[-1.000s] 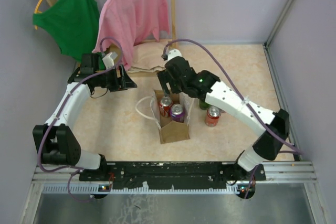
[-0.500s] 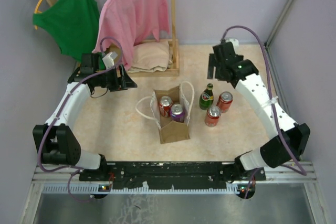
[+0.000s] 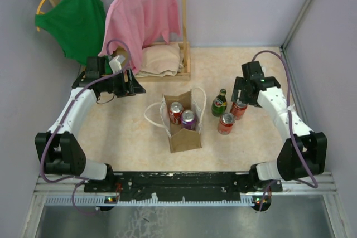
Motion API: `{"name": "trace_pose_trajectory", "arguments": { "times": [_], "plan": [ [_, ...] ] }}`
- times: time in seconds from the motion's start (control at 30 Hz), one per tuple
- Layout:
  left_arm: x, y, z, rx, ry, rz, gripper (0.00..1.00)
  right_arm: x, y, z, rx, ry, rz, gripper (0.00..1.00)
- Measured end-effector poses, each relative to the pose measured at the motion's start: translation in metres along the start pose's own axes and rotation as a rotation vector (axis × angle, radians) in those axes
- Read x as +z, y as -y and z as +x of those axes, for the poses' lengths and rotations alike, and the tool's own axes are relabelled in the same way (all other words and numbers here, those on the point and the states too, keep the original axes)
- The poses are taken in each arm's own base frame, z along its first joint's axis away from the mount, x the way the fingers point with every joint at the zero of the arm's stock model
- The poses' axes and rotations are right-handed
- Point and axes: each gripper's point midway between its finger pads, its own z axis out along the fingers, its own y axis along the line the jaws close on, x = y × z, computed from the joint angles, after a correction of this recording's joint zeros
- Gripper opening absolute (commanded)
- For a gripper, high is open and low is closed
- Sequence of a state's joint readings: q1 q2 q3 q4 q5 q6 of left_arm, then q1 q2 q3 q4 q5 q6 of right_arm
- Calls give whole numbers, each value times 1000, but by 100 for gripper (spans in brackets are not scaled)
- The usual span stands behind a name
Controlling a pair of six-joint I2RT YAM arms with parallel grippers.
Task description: Place the beverage into the canvas bag
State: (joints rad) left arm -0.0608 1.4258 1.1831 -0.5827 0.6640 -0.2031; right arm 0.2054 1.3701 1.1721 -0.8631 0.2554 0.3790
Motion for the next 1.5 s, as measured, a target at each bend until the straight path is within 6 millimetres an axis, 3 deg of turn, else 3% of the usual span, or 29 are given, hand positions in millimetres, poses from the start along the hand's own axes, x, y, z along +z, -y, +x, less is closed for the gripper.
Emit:
{"name": "trace_pose_trajectory", "arguments": {
  "times": [0.13,0.47,0.97,1.23,1.5],
  "plan": [
    [0,0,0,0,0,0,77,15,5,5,36,-26,-3,85],
    [0,0,0,0,0,0,77,31,-16,-9,74,-7,-114,86],
    [-1,3,-3,5,5,10,77,14,-2,2,58,-55,-66,86],
    [0,4,-4,4,3,16,77,0,-4,-10,66,-24,-85,86],
    [1,5,-3,5,0,18,77,3,-8,-9,66,-33,-107,86]
  ]
}}
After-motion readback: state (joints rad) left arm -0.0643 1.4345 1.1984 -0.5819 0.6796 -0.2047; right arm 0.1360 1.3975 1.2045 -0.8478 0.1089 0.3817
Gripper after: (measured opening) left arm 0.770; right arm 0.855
